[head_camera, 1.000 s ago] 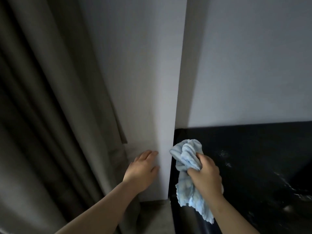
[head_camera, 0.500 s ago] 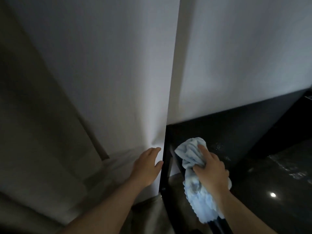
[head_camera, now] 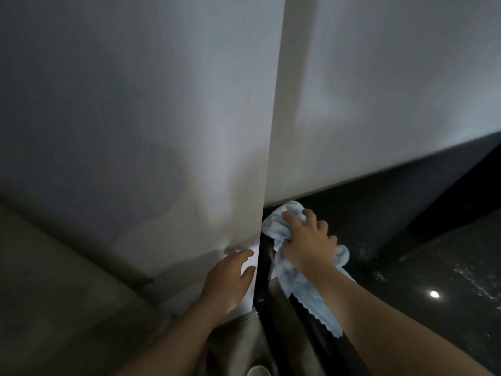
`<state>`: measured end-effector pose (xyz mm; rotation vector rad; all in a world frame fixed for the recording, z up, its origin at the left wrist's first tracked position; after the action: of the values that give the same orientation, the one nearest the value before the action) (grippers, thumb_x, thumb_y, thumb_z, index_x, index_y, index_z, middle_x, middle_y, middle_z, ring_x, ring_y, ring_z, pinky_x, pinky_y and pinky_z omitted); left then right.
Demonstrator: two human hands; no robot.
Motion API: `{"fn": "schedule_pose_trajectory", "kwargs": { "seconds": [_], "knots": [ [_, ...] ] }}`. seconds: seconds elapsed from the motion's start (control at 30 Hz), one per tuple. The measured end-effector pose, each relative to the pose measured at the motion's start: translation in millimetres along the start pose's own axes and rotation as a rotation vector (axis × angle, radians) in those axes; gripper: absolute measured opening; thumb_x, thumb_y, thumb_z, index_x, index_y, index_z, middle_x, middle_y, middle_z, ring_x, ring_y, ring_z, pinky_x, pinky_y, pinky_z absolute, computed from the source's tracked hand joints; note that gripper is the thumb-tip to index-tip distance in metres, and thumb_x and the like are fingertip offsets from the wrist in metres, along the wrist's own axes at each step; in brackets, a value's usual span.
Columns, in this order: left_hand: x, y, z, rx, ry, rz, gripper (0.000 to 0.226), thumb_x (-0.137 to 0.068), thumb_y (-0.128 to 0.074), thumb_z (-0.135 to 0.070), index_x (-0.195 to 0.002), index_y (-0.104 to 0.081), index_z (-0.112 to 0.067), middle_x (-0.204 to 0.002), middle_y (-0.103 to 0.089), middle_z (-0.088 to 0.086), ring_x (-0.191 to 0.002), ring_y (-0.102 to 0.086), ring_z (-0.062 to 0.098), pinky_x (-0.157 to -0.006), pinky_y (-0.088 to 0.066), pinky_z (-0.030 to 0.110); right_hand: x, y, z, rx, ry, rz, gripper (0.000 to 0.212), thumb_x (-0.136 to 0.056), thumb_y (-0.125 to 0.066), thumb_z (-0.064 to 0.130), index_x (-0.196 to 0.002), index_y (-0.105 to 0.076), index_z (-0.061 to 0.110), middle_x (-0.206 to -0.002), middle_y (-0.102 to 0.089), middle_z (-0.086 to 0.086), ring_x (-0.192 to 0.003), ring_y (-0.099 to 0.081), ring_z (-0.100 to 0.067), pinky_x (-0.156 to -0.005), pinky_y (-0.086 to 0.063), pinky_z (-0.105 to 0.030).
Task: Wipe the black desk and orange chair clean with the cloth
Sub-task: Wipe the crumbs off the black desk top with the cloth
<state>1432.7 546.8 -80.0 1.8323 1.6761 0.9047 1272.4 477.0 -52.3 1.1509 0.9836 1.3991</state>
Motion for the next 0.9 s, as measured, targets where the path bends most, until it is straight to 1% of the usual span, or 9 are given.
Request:
{"fn": "schedule_pose_trajectory", "kwargs": {
  "seconds": [0.17, 0.23, 0.4, 0.5, 0.6, 0.67, 0.77, 0.83, 0.9],
  "knots": [
    [-8, -11, 3, 0.091, 0.072, -0.044, 0.035, -0.095, -0.051, -0.023, -0.13, -0.052, -0.025, -0.126, -0.057, -0.008, -0.108, -0.054, 0.006, -0.088, -0.035, 0.013, -39, -24, 17, 0.078, 0.153, 0.173, 0.075, -0.083, -0.056, 0.051, -0.142, -0.009, 0.049, -0.157, 0.006, 0.008, -0.139, -0.012, -0.036, -0.101, -0.03, -0.06],
    [-11, -13, 1, 0.109, 0.079, -0.061, 0.036, -0.094, -0.052, -0.02, -0.13, -0.053, -0.024, -0.124, -0.058, -0.006, -0.106, -0.055, 0.008, -0.087, -0.036, 0.014, -43, -26, 15, 0.066, 0.184, 0.189, 0.072, -0.084, -0.056, 0.052, -0.143, -0.015, 0.047, -0.158, -0.001, 0.006, -0.138, -0.019, -0.036, -0.102, -0.032, -0.058],
    [-18, -22, -18, 0.103, 0.053, -0.094, 0.035, -0.094, -0.052, -0.019, -0.129, -0.054, -0.024, -0.124, -0.059, -0.004, -0.105, -0.057, 0.008, -0.078, -0.031, 0.007, -2, -21, -22, 0.106, 0.281, 0.047, 0.062, -0.085, -0.052, 0.047, -0.14, -0.025, 0.043, -0.152, -0.024, 0.008, -0.123, -0.039, -0.026, -0.091, -0.039, -0.04],
    [-22, -29, -30, 0.04, 0.023, -0.087, 0.037, -0.095, -0.05, -0.024, -0.132, -0.051, -0.028, -0.128, -0.057, -0.007, -0.11, -0.055, 0.008, -0.088, -0.036, 0.014, 32, -25, -65, 0.037, 0.219, 0.13, 0.052, -0.086, -0.051, 0.043, -0.134, -0.031, 0.045, -0.144, -0.032, 0.016, -0.115, -0.043, -0.019, -0.086, -0.042, -0.033],
    [-26, -34, -38, 0.002, 0.022, -0.052, 0.04, -0.096, -0.046, -0.028, -0.136, -0.044, -0.032, -0.131, -0.054, -0.007, -0.114, -0.053, 0.009, -0.094, -0.041, 0.022, 38, -14, -85, -0.132, 0.085, 0.25, 0.016, -0.085, -0.049, 0.037, -0.1, -0.049, 0.039, -0.111, -0.054, 0.015, -0.096, -0.054, -0.011, -0.08, -0.047, -0.029],
    [-32, -35, -43, -0.044, -0.003, -0.034, 0.042, -0.096, -0.044, -0.028, -0.138, -0.041, -0.03, -0.134, -0.052, -0.006, -0.117, -0.051, 0.012, -0.096, -0.039, 0.025, 29, 5, -85, -0.284, -0.02, 0.159, 0.024, -0.083, -0.053, 0.036, -0.107, -0.054, 0.037, -0.111, -0.056, 0.01, -0.098, -0.056, -0.014, -0.08, -0.046, -0.031],
    [-40, -32, -47, -0.075, -0.017, -0.051, 0.042, -0.096, -0.043, -0.026, -0.139, -0.04, -0.028, -0.134, -0.05, -0.004, -0.117, -0.05, 0.015, -0.091, -0.038, 0.024, 8, 29, -55, -0.237, 0.034, -0.109, 0.056, -0.085, -0.055, 0.038, -0.138, -0.036, 0.035, -0.144, -0.035, 0.005, -0.12, -0.04, -0.026, -0.092, -0.037, -0.041],
    [-44, -31, -48, -0.048, -0.001, -0.058, 0.042, -0.097, -0.041, -0.025, -0.138, -0.039, -0.029, -0.133, -0.051, -0.003, -0.114, -0.052, 0.016, -0.092, -0.042, 0.027, -13, 20, -24, -0.15, 0.071, -0.102, 0.059, -0.087, -0.054, 0.038, -0.141, -0.029, 0.036, -0.155, -0.017, 0.002, -0.13, -0.028, -0.03, -0.098, -0.032, -0.045],
    [-44, -35, -49, 0.0, -0.015, -0.062, 0.042, -0.096, -0.043, -0.024, -0.138, -0.039, -0.028, -0.132, -0.051, -0.003, -0.113, -0.051, 0.014, -0.091, -0.041, 0.024, -32, -4, -4, -0.065, 0.079, 0.004, 0.059, -0.089, -0.051, 0.037, -0.141, -0.024, 0.039, -0.158, -0.003, 0.004, -0.136, -0.017, -0.032, -0.103, -0.026, -0.052]
  ]
}}
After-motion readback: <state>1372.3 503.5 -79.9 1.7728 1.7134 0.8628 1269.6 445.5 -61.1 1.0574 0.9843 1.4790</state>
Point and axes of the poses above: each hand's wrist, its own x-axis away from the middle knuckle, its own y-axis out of the back of the hand, z = x × y, the point moved 7 cm from there along -x, towards the middle knuckle
